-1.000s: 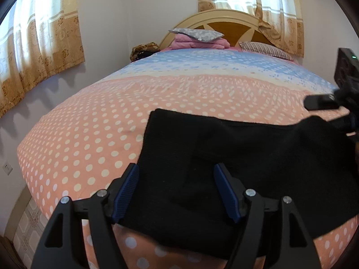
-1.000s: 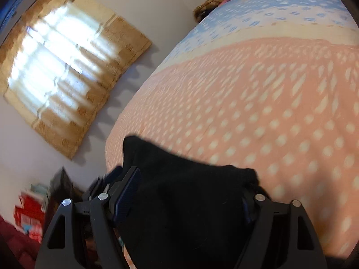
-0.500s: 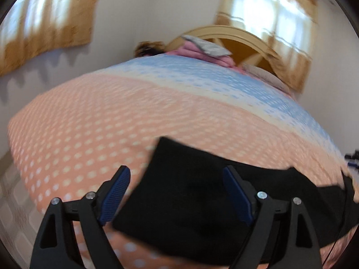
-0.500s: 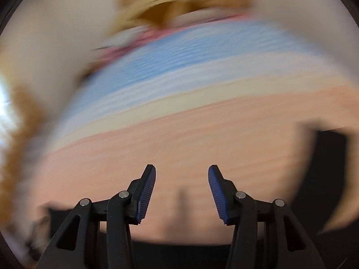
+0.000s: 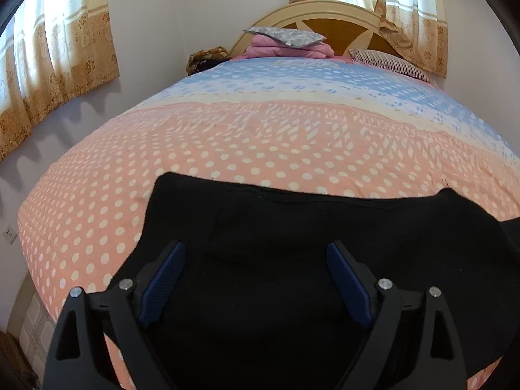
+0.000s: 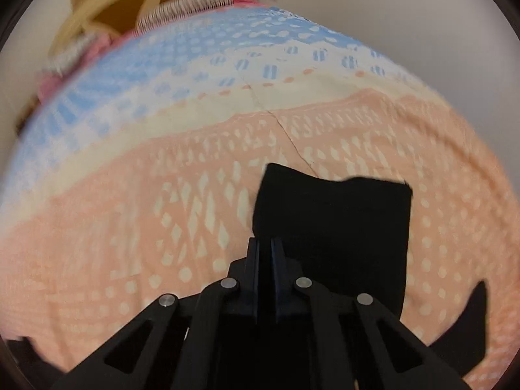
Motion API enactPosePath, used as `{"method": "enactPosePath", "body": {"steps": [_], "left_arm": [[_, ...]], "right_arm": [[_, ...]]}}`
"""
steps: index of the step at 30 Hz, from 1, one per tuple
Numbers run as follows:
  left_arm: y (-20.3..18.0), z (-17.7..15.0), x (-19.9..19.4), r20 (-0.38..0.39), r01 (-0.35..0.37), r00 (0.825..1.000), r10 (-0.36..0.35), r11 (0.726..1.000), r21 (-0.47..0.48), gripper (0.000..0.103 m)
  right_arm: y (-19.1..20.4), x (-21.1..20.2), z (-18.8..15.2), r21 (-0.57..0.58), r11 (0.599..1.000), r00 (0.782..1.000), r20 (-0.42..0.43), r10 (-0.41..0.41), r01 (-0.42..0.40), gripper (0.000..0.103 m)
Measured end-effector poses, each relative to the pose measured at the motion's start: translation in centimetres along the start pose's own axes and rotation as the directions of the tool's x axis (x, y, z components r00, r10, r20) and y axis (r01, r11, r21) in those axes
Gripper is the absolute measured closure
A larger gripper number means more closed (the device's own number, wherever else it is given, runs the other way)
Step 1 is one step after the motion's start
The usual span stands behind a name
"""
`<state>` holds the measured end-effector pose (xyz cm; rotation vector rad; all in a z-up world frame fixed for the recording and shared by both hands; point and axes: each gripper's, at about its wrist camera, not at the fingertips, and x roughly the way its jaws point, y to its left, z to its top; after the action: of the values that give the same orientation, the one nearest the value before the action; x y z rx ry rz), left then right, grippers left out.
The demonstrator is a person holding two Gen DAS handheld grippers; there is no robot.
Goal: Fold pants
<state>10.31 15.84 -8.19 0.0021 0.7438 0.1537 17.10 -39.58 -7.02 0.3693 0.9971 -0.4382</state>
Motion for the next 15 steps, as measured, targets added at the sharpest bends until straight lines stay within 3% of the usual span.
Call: {"method": "enactPosePath", "body": {"steps": [3, 7, 10, 11, 15], "left_arm": [[-0.2, -0.1, 0.0, -0.004, -0.006, 1.000, 0.006, 1.000, -0.001, 0.011], [-0.5, 0.3, 0.8, -0.009, -0.010, 1.000, 0.010, 1.000, 0.003, 0.011], [-0.6, 0.3, 0.9, -0.013, -0.009, 1.000, 0.009, 1.000, 0.000, 0.010], [-0.6, 0.4, 1.0, -0.015, -0.012, 1.000, 0.012, 1.000, 0.001, 0.010], [-0.6, 0.6, 1.3, -0.018, -0.015, 1.000, 0.015, 1.000, -0.001, 0.007]], "right_arm": [[-3.0, -3.4, -1.8, 0.087, 0.982, 0.984, 0.076, 0.161, -0.167, 0.098], [-8.5, -9.8, -6.2, 0.192, 0.909, 0.917, 0.231, 0.325, -0.370, 0.098], [-13.2, -12.8, -10.3, 0.268, 0.870, 0.888, 0.330, 0.320, -0.413, 0.098], [-14.4, -13.2, -11.4, 0.296, 0.861, 0.888, 0.343, 0.307, -0.413, 0.098], [-19.7, -12.1, -16.4, 0.417, 0.829, 0.915, 0.317, 0.251, -0.372, 0.098]]}}
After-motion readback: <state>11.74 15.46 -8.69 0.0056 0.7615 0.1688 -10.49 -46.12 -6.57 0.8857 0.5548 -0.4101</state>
